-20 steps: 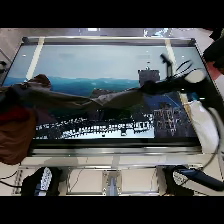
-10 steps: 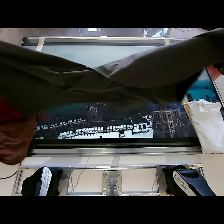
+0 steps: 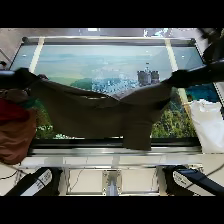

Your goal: Fold the shirts.

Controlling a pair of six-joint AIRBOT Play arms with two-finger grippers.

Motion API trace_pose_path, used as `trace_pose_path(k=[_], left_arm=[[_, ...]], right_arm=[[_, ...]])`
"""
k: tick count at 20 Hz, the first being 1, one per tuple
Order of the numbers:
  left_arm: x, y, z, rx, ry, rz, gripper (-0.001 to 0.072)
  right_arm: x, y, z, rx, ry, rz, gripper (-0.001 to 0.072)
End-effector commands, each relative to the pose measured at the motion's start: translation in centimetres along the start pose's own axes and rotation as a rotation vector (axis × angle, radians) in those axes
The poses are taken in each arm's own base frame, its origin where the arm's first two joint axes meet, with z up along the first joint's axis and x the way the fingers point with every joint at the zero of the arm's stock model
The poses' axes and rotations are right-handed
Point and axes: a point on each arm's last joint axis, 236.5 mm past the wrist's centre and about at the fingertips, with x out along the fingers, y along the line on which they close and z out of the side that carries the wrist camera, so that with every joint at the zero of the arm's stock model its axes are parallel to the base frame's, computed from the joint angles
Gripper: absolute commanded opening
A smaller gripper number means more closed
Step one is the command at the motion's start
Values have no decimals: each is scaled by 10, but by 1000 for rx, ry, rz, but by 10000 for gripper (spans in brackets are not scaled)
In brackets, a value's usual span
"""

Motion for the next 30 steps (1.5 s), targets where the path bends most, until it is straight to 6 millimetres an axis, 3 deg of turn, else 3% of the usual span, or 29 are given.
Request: trace_pose_path(k=[1, 4, 7, 8, 9, 10, 11, 12, 14, 16, 18, 19, 20, 21, 23, 25, 27, 30], left_arm=[[121, 53, -8, 64, 98, 174, 9], [189, 90, 23, -78, -55, 213, 9], [224, 114, 23, -132, -93, 234, 11], [229, 115, 23, -148, -101, 228, 18], [229, 113, 27, -167, -121, 217, 180], [224, 109, 37, -195, -154, 196, 543], [213, 103, 50, -216, -188, 173, 720], [194, 99, 65, -209, -224, 169, 714], [122, 100, 100, -201, -340, 181, 714], [29, 120, 106, -188, -407, 270, 713], [-35, 147, 67, -231, -354, 380, 713], [-53, 166, 31, -286, -307, 442, 711], [-59, 181, -8, -354, -264, 487, 711], [-55, 192, -54, -447, -224, 510, 711], [-29, 196, -136, -678, -175, 499, 711], [6, 183, -191, -872, -142, 405, 711], [41, 157, -221, -1011, -69, 252, 710], [68, 149, -230, -1061, -13, 145, 710]], right_arm=[[129, -53, -29, 135, 165, 0, 5], [201, -87, 12, 225, 6, -20, 5], [232, -112, 59, 328, -214, -27, 9], [234, -118, 71, 359, -275, -30, 72], [231, -121, 83, 386, -330, -29, 303], [223, -120, 95, 403, -370, -16, 505], [210, -118, 108, 390, -392, -7, 507], [192, -117, 117, 355, -389, -4, 507], [126, -134, 121, 217, -328, -94, 504], [49, -174, 90, 158, -224, -271, 472], [-19, -202, 44, 219, -168, -374, 474], [-37, -206, 19, 265, -152, -378, 475], [-41, -209, -5, 303, -142, -371, 475], [-33, -208, -29, 353, -133, -348, 476], [15, -197, -80, 491, -121, -244, 488], [61, -187, -105, 628, -149, -143, 488], [88, -166, -111, 702, -113, -1, 488], [102, -124, -103, 666, -13, 264, 488]])
